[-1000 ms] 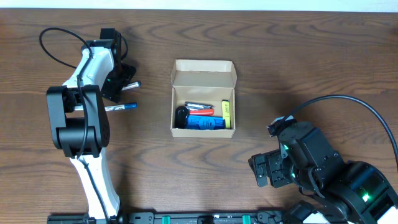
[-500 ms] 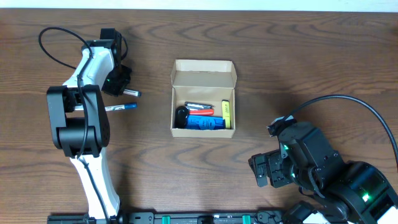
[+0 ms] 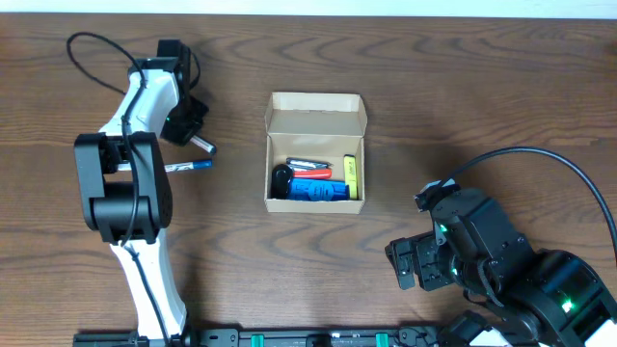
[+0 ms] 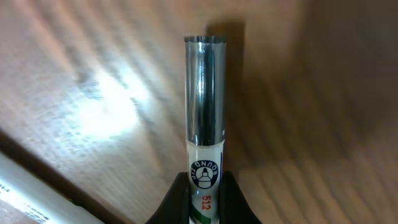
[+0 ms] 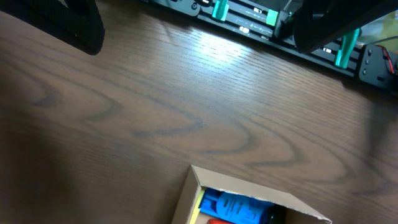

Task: Pack container
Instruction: 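Grasp the white green-striped marker with the left gripper, then lower the white marker upright into the box and release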

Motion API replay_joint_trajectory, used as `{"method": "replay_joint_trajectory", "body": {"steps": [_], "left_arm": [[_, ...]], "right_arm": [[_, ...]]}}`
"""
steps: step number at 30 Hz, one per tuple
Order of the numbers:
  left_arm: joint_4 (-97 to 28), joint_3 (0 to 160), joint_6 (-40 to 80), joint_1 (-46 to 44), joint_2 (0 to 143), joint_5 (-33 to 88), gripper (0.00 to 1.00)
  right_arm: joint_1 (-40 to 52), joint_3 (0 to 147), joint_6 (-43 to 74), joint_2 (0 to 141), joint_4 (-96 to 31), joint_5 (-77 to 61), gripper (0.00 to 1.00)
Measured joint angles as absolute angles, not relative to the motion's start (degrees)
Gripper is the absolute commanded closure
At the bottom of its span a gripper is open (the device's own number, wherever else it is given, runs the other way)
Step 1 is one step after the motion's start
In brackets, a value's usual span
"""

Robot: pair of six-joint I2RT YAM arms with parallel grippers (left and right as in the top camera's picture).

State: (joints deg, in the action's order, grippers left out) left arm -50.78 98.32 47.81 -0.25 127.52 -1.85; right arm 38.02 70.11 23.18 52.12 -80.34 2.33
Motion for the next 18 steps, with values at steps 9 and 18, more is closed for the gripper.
{"method": "replay_joint_trajectory", "body": {"steps": [9, 18], "left_arm": [[-49.84, 98.8, 24.86, -7.09, 116.05, -1.72, 0.95], [-59.72, 100.12, -10.09, -20.14, 107.72, 0.84, 0.94]], "right_arm": [[38.02, 70.11, 23.18, 52.12, -80.34, 2.33, 0.01], [38.02, 70.11, 23.16, 52.12, -80.34, 2.33, 0.01]]}}
